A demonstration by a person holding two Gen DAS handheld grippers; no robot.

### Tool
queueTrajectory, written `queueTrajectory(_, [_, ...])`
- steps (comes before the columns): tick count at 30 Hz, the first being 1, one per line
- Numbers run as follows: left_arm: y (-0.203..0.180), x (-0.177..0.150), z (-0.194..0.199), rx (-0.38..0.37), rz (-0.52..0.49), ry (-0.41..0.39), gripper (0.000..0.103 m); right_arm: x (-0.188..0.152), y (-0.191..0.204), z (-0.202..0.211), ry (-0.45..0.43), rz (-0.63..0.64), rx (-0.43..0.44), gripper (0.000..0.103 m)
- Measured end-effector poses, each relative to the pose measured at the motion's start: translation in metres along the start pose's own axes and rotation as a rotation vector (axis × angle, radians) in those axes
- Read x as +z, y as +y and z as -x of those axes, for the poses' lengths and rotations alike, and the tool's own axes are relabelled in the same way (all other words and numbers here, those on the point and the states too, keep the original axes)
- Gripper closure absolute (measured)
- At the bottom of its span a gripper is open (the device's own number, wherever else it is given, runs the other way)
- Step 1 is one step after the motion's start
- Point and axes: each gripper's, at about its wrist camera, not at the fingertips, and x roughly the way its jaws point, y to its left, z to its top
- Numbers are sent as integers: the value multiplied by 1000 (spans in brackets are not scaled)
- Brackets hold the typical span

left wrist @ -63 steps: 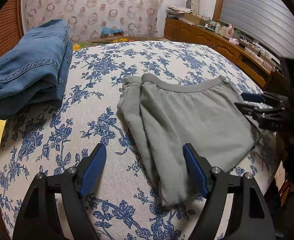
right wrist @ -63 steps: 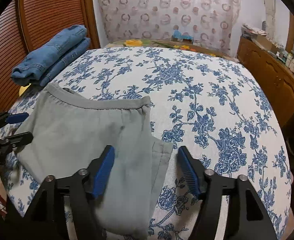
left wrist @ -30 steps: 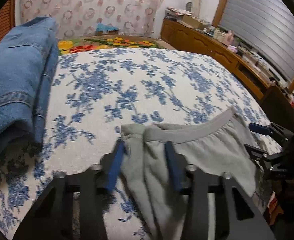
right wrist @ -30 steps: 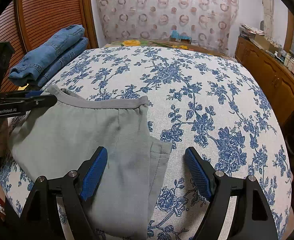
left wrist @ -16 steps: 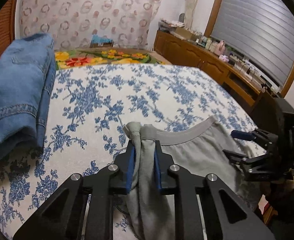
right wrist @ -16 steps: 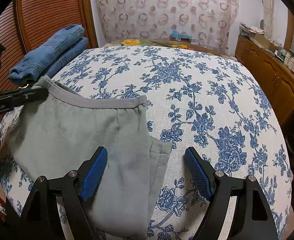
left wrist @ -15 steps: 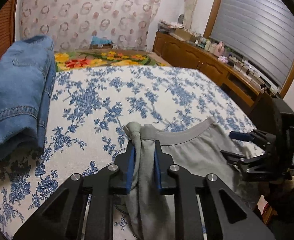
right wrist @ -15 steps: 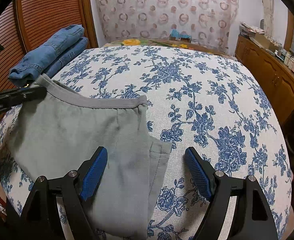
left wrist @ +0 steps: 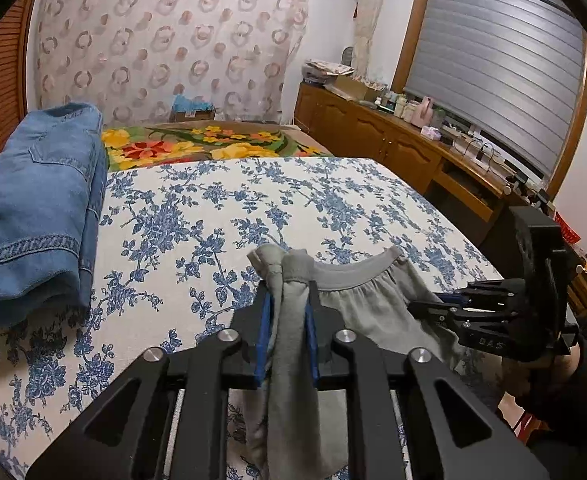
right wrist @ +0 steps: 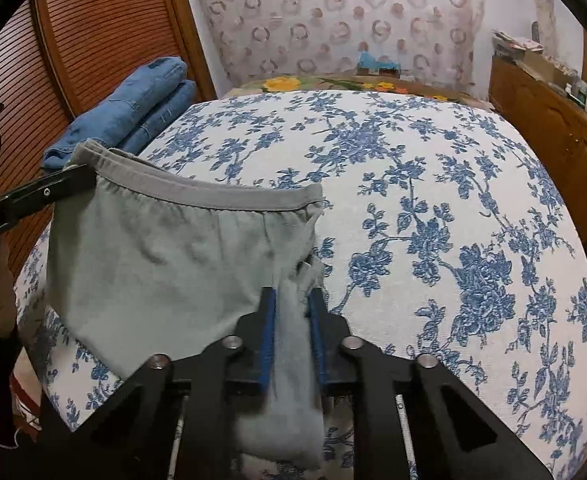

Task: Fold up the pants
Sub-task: 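Grasp the pants edge with the left tool while the right tool grasps it too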

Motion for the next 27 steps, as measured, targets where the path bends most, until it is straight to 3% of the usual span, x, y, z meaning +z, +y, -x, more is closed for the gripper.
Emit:
queueTrajectory(16, [-6, 31, 44, 12, -26, -134, 90, 25, 13, 52, -182, 62, 6, 93])
queueTrajectory(27, [9, 45, 43, 54, -20, -155, 90, 49, 20, 57, -235, 140, 18, 93])
